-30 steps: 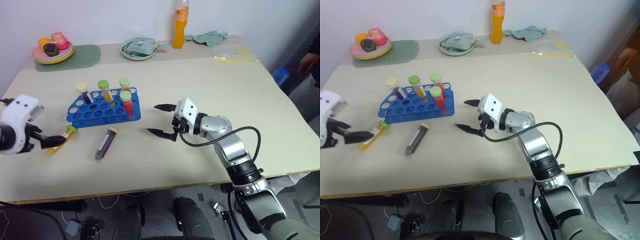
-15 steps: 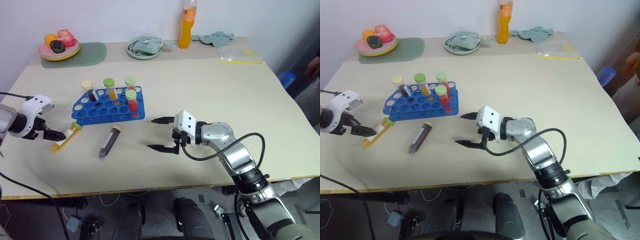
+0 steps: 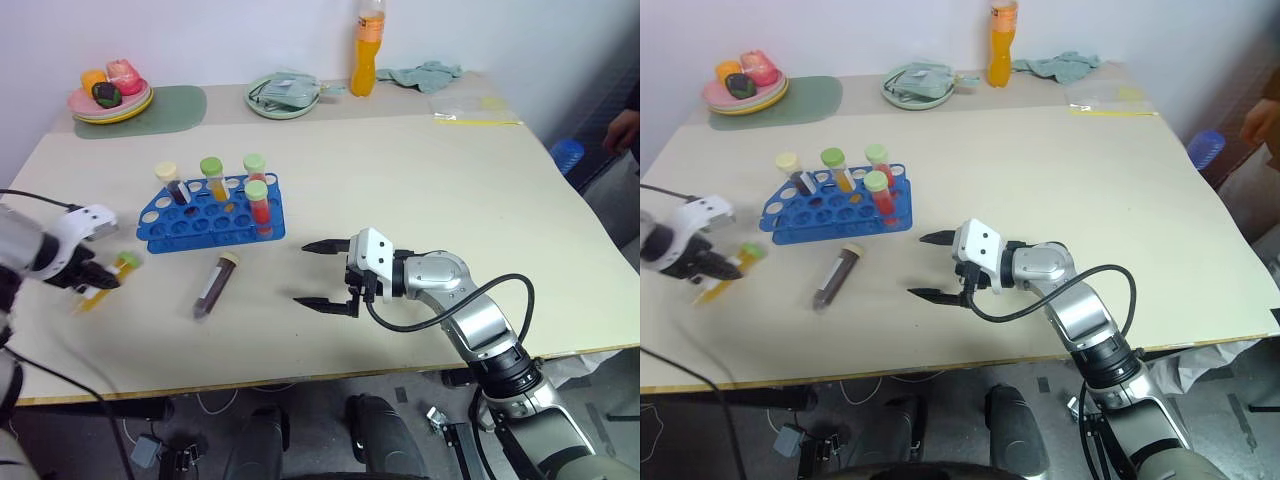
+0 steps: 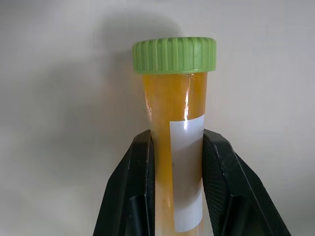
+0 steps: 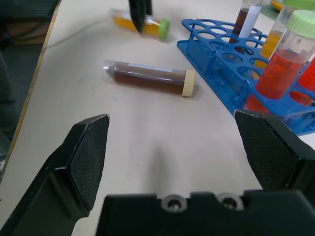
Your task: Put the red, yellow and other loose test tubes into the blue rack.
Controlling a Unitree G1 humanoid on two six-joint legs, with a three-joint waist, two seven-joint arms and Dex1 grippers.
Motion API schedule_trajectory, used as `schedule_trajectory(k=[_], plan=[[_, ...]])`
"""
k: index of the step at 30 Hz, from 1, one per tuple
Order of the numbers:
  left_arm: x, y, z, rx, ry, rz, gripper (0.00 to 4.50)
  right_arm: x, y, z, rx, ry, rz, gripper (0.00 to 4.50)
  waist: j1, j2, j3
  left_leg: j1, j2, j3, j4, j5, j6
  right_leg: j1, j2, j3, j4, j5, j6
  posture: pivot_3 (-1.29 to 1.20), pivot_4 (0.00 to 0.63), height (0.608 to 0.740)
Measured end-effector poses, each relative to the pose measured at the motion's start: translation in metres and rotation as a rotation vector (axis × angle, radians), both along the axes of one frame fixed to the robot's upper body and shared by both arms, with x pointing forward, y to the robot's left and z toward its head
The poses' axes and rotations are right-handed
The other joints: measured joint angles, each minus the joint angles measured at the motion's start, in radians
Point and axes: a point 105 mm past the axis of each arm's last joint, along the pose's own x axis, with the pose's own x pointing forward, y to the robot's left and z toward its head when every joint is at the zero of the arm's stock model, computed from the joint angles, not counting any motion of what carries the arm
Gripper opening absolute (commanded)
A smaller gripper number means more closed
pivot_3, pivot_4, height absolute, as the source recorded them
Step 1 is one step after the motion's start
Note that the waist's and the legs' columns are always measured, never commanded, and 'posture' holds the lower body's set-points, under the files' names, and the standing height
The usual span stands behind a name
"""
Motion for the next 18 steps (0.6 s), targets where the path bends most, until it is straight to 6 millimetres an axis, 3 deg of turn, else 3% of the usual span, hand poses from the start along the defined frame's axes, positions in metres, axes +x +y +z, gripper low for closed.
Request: schedule_trajectory(k=[2, 4, 5, 7, 8, 10, 16, 18], plan=[[-0.007, 0.017, 0.014, 0.006, -0.073, 0.053, 0.72, 0.000, -0.001, 0.000, -0.002, 0.000, -0.003, 4.50, 0.001, 0.000, 0.000, 0.000, 0.000, 0.000, 0.000, 0.000, 0.000, 0.000, 0.000, 0.000, 0.000, 0.000, 0.000, 0.00, 0.150, 0.740], [0.000, 0.026, 0.034, -0.027, -0.278, 0.103, 0.72, 0.001, -0.002, -0.001, 0.002, 0.003, -0.010, 4.50, 0.010, 0.000, 0.000, 0.000, 0.000, -0.001, 0.001, 0.000, 0.000, 0.001, -0.001, -0.001, 0.000, 0.000, 0.000, 0.00, 0.150, 0.740], [0.010, 0.025, 0.047, -0.038, -0.434, 0.104, 0.72, 0.001, -0.003, -0.001, 0.005, 0.004, -0.018, 4.50, 0.017, 0.000, 0.000, 0.000, 0.000, -0.001, 0.001, 0.000, 0.000, 0.001, -0.004, -0.002, 0.001, 0.000, 0.000, 0.00, 0.150, 0.740], [0.032, 0.003, 0.081, -0.093, -0.821, 0.090, 0.72, 0.003, -0.002, -0.003, 0.018, 0.011, -0.036, 4.50, 0.036, -0.001, 0.000, -0.001, 0.002, -0.002, 0.002, 0.000, 0.000, 0.002, -0.006, -0.003, -0.001, 0.000, 0.001, 0.00, 0.150, 0.740], [0.034, -0.006, 0.088, -0.120, -0.908, 0.097, 0.72, 0.004, -0.001, -0.003, 0.024, 0.012, -0.043, 4.50, 0.041, -0.001, -0.001, -0.001, 0.002, -0.002, 0.003, 0.000, 0.000, 0.002, -0.007, -0.002, -0.001, 0.001, 0.002, 0.00, 0.150, 0.740], [0.033, -0.049, 0.098, -0.244, -1.111, 0.097, 0.72, 0.007, 0.000, -0.003, 0.042, 0.013, -0.073, 4.50, 0.047, -0.002, -0.001, -0.001, -0.001, -0.002, 0.003, 0.000, 0.000, 0.003, -0.009, -0.002, -0.002, 0.001, 0.003, 0.00, 0.150, 0.740], [0.028, -0.184, 0.086, -0.564, -1.380, 0.145, 0.72, 0.019, 0.003, -0.008, 0.079, 0.027, -0.158, 4.50, 0.051, -0.005, -0.003, -0.002, -0.005, -0.001, 0.007, 0.000, 0.000, 0.003, -0.008, -0.001, -0.002, 0.004, 0.005, 0.00, 0.150, 0.740], [0.034, -0.205, 0.086, -0.489, -1.454, 0.193, 0.72, 0.019, 0.003, -0.007, 0.085, 0.025, -0.167, 4.50, 0.044, -0.004, -0.003, 0.001, -0.005, 0.001, 0.005, 0.000, -0.001, 0.003, -0.006, 0.001, -0.001, 0.004, 0.004, 0.00, 0.150, 0.740]])
